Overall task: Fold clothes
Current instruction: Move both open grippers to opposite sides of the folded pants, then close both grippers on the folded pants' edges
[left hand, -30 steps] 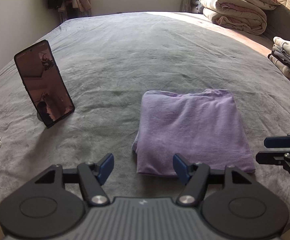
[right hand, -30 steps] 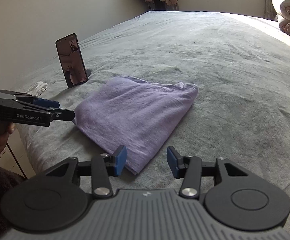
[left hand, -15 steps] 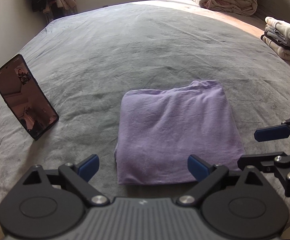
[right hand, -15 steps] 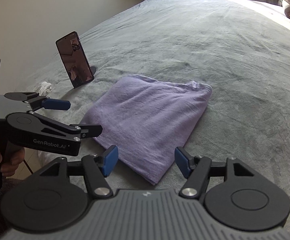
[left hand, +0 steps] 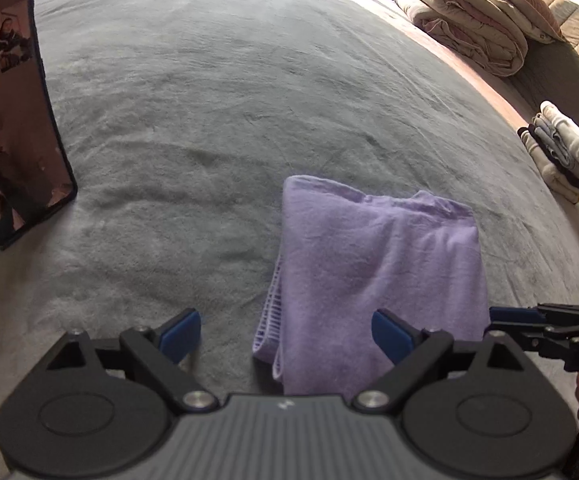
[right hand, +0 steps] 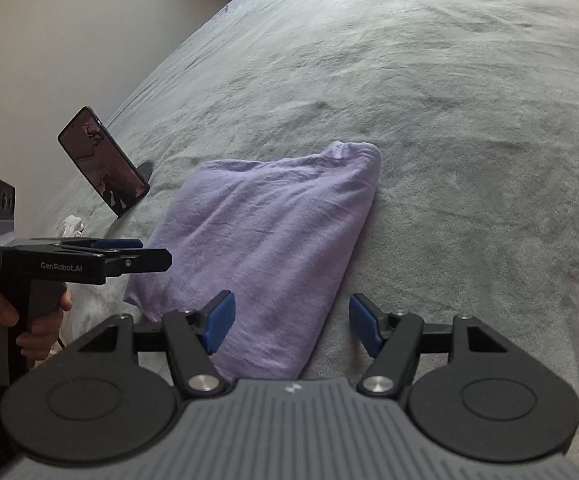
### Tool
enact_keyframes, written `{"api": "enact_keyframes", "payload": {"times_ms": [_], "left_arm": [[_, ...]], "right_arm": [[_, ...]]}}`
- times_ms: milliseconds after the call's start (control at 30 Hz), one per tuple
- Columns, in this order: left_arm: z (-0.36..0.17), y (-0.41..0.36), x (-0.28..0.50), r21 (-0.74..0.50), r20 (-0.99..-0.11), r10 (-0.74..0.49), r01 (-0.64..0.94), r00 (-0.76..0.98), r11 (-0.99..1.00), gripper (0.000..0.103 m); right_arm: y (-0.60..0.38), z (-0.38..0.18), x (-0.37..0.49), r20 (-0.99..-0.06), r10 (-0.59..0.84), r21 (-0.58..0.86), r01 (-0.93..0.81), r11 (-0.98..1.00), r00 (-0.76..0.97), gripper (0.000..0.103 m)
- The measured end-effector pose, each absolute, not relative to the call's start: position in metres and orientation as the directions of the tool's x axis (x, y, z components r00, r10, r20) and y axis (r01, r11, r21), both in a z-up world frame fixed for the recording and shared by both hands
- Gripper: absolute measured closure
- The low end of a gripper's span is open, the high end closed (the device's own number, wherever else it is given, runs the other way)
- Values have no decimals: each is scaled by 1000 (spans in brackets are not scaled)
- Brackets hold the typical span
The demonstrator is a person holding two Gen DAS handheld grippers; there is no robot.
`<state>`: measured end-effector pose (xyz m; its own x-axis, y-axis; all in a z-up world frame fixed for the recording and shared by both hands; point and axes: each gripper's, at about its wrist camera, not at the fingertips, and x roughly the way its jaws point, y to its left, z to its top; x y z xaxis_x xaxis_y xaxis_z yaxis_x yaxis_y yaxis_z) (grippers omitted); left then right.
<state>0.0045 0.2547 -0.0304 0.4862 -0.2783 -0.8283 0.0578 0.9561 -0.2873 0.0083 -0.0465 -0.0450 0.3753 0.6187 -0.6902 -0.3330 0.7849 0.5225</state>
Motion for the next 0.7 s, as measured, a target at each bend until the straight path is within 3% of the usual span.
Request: {"api": "enact_keyframes", "payload": {"times_ms": [200,367,500,567,633,700], "left_arm": [[-39,267,22,-412,-778,-383,55,498,909,16],[-50,280,28,-548,-701,-459,1,546,837,38],[-64,282,23,-657,-620,-521,-26,587,753,47],[-68,278,18,-675,-602,-521,-37,606,737,53],[-70,277,15,-679,-606,-499,-75,619,730,81],[-72,277,13,-712,-589,-505,-108,631,694,86]], "right_arm": [[-60,-58,33,-613,691,667,-218,712,382,36],[-66,-74,47,-532,742,773,-123,622,407,36],[-66,-81,52,-488,761,817,-84,571,428,36],[-62,-81,53,-497,759,811,-85,578,420,44],[-58,-82,55,-507,757,806,-86,586,412,74],[-58,-84,55,-500,762,814,-76,576,412,79]]}}
